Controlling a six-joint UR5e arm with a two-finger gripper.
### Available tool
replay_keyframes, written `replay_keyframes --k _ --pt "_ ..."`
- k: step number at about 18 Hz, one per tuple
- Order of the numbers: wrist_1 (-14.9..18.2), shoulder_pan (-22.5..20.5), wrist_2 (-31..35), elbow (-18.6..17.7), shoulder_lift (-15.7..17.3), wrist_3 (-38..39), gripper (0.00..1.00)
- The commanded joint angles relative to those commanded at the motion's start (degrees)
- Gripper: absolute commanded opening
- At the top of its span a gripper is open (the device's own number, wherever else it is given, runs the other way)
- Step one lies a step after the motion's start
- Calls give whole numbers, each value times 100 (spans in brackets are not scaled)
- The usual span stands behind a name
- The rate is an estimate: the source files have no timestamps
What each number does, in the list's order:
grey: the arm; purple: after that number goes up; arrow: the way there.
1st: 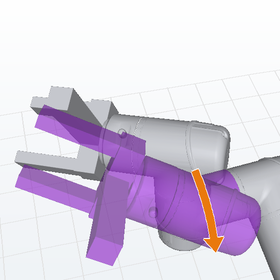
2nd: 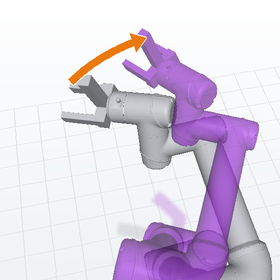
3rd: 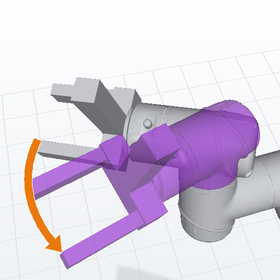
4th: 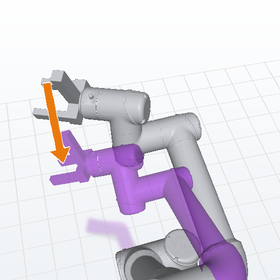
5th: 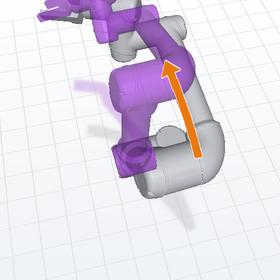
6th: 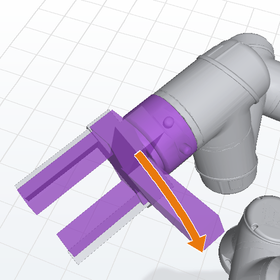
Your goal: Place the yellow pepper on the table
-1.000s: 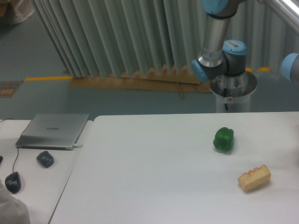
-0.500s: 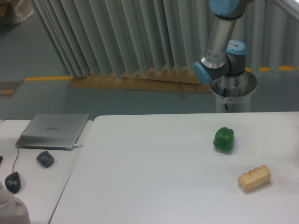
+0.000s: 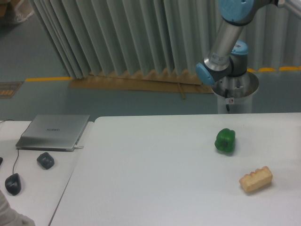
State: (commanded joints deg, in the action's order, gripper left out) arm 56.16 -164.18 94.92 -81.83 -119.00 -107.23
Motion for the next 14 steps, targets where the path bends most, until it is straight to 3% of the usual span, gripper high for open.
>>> replay_keyframes --k 7,10,14 --pt "-44 18 9 299 -325 26 100" --pt "-281 9 9 300 -475 18 100" --pt "-299 0 17 273 -572 17 100"
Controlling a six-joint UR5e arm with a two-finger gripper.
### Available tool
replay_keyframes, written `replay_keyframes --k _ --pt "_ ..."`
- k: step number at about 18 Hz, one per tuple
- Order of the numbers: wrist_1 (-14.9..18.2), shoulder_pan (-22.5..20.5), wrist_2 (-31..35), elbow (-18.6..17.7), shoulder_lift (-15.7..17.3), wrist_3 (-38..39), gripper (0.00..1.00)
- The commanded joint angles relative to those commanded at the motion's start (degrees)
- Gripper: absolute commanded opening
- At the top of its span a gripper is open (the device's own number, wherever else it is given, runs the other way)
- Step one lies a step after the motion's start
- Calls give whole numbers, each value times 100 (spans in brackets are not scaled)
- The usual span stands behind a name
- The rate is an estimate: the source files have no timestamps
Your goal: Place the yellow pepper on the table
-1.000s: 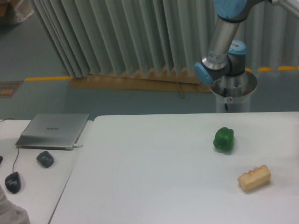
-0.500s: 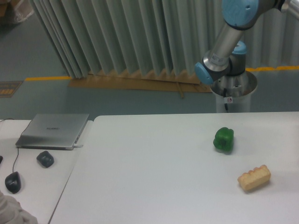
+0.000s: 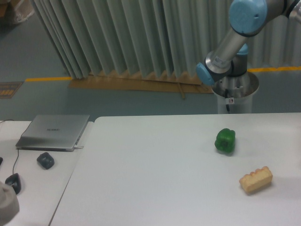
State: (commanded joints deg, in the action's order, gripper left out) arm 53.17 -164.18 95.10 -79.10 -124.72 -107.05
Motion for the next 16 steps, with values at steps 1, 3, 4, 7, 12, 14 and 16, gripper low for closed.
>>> replay_keyframes --k 1,3,4,7,12,14,16 --pt "0 0 0 -26 9 0 100" --pt "0 0 0 -44 0 35 100" --pt "0 0 9 -62 9 35 100" --pt "0 0 26 -114 44 18 87" --pt "17 0 44 -185 53 18 41" --pt "26 0 44 -185 79 18 41" --pt "44 0 35 -185 140 35 42"
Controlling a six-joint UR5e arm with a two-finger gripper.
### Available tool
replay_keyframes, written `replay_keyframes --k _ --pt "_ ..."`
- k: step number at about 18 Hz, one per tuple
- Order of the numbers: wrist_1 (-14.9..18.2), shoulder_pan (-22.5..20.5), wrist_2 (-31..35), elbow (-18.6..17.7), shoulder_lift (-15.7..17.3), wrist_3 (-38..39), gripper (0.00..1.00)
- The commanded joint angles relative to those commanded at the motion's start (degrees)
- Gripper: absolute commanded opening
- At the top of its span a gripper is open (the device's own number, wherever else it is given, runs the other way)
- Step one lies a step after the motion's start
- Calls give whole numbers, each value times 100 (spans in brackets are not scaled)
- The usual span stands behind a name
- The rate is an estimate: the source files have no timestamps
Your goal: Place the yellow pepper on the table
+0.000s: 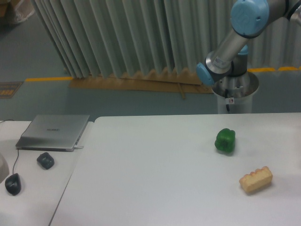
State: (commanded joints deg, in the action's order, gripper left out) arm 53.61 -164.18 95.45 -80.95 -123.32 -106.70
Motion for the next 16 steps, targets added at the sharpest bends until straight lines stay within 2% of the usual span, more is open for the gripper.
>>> replay_keyframes --k 5,8,11,16 --pt "140 9 9 -26 264 18 43" --pt "228 44 -26 -35 299 26 45" --pt "526 149 -35 -35 474 184 44" --pt "1238 369 -35 -44 835 545 44"
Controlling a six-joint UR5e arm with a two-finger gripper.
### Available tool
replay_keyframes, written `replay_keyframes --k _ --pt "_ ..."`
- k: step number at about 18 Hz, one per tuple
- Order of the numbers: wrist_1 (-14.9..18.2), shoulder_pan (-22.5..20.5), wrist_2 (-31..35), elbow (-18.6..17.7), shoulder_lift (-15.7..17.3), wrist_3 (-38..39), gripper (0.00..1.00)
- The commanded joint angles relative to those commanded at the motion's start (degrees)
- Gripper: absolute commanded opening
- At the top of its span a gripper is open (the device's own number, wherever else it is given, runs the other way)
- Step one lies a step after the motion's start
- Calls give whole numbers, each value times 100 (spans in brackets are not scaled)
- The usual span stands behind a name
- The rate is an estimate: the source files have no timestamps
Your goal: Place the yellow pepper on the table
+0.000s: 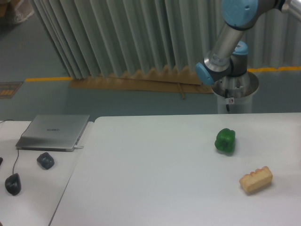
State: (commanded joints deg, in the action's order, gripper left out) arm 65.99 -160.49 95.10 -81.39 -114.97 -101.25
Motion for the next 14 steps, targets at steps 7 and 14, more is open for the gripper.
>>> replay_keyframes --k 7,14 --pt "695 422 -315 -9 378 633 44" --pt "757 1019 -439 -9 405 1564 44"
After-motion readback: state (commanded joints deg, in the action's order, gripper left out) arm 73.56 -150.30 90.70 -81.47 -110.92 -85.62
